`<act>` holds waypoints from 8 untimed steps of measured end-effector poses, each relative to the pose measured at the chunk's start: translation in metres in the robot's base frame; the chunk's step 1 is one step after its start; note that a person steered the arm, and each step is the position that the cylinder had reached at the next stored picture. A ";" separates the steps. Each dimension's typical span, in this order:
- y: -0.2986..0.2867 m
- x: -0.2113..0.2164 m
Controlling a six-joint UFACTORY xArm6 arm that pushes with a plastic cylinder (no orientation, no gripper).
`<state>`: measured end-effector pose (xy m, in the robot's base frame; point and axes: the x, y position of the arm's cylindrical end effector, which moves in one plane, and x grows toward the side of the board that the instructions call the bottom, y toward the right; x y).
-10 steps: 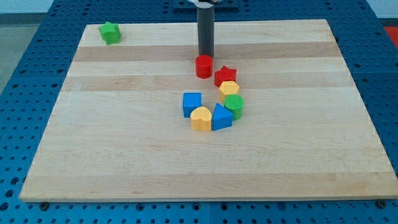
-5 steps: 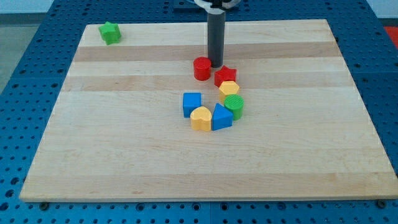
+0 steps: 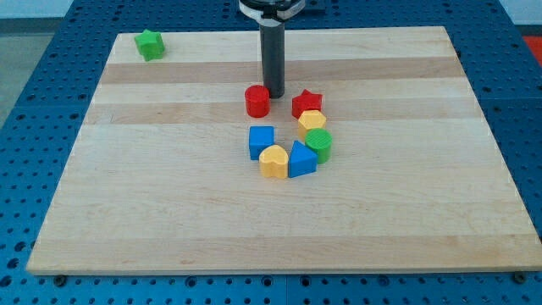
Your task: Slide the red circle parallel to the red star
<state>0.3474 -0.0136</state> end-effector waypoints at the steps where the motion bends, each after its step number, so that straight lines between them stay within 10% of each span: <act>1: 0.000 -0.001; 8: -0.059 -0.010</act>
